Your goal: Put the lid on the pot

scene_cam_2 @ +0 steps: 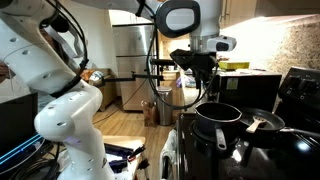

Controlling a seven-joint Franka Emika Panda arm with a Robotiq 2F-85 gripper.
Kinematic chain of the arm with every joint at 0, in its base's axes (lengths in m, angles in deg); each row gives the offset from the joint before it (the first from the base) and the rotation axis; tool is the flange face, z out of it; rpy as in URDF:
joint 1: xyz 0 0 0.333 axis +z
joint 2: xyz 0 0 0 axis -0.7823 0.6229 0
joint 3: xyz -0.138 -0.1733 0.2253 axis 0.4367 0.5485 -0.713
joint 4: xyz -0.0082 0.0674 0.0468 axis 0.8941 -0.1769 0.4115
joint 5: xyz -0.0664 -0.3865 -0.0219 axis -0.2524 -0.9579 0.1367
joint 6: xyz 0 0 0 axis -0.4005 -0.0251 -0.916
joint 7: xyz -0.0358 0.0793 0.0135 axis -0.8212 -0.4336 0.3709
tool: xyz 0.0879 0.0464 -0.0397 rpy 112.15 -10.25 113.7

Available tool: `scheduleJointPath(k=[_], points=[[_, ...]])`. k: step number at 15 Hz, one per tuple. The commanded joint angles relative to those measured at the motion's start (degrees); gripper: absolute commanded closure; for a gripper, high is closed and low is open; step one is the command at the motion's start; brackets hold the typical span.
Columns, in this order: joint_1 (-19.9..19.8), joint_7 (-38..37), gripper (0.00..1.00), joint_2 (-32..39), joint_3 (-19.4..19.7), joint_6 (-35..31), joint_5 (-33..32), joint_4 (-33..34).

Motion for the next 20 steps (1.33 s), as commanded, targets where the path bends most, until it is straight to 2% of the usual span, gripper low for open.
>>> scheduleJointPath(k=[1, 5, 10, 14, 20], points=[[-2.73, -2.73, 0.00, 1.54, -0.69, -4.58, -0.33, 0.39], [-5.73, -4.64, 0.00, 4.17, 0.03, -2.66, -2.52, 1.98], [-11.60, -9.77, 0.00, 7.63, 0.35, -3.05, -11.13, 3.78], [-14.37, -12.19, 0.00, 11.72, 1.65, -2.70, -14.25, 6.86], [-15.74, -10.16, 0.00, 18.17, 6.09, -4.67, -10.49, 11.05]])
